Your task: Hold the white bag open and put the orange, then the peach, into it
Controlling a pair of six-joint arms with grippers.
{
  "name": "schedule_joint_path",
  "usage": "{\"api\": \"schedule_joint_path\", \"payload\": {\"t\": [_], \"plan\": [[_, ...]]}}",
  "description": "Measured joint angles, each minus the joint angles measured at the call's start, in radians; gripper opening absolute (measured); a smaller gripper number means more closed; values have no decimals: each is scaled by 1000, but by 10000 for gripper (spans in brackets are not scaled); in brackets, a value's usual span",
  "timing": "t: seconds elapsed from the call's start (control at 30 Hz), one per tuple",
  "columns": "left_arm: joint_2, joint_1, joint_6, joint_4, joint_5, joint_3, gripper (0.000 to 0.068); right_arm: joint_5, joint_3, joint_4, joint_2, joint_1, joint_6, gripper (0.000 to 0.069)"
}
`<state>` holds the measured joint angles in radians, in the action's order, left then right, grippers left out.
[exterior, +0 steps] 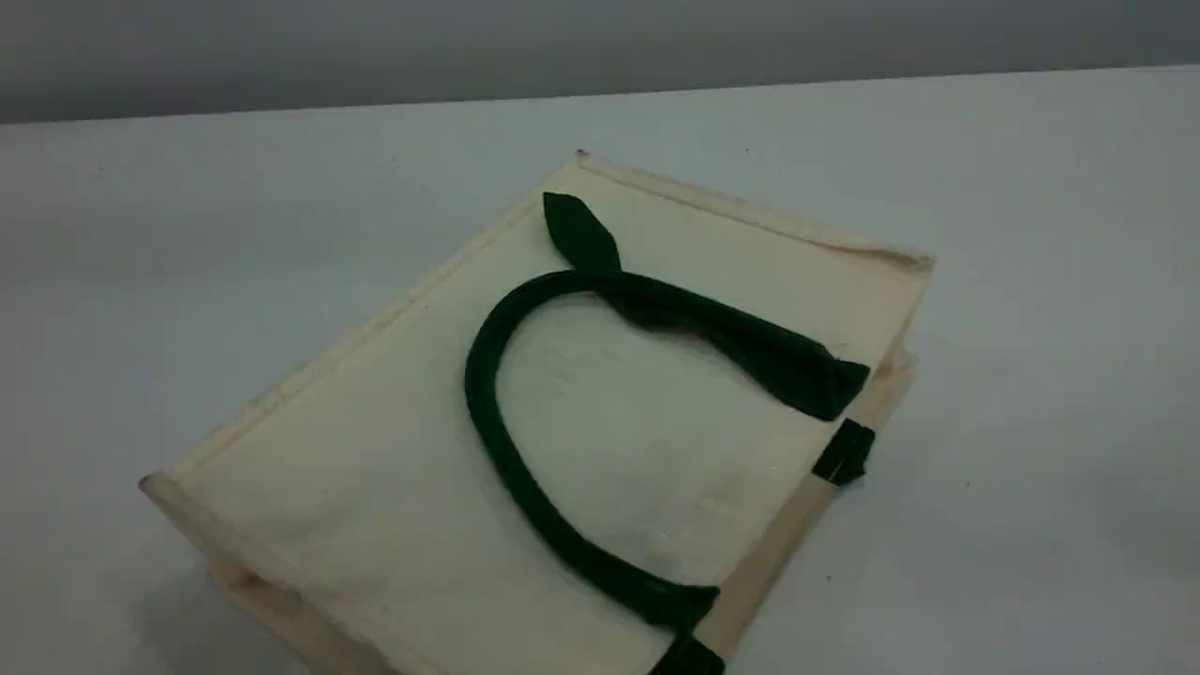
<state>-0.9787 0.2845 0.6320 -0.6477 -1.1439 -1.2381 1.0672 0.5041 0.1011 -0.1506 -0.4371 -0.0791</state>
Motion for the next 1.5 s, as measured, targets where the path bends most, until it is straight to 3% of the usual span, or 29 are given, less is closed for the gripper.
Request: {"api": "schedule_joint_path", "payload": {"t": [0.17,0.37,0.5,0.67,0.97,1.1,1.23,1.5], "plan": [[113,-1,-85,59,-85,52,341,-4,2,1,12,0,0,533],[281,-1,-104,77,-57,231,341,-3,2,1,12,0,0,533],[404,-1,-177,101,3,376,341,-2,2,1,11,0,0,533],[577,-1,-317,238,39,518,341,-2,2,1,11,0,0,533],[836,-2,-588,580,119,674,341,-2,2,1,11,0,0,533],[863,-2,-632,623,99,714,341,-2,2,1,11,1,-1,533],[863,-2,-632,626,69,733,330,-2,2,1,11,58,-1,533],[863,-2,-632,626,64,736,302,-2,2,2,17,296,-1,533]]}}
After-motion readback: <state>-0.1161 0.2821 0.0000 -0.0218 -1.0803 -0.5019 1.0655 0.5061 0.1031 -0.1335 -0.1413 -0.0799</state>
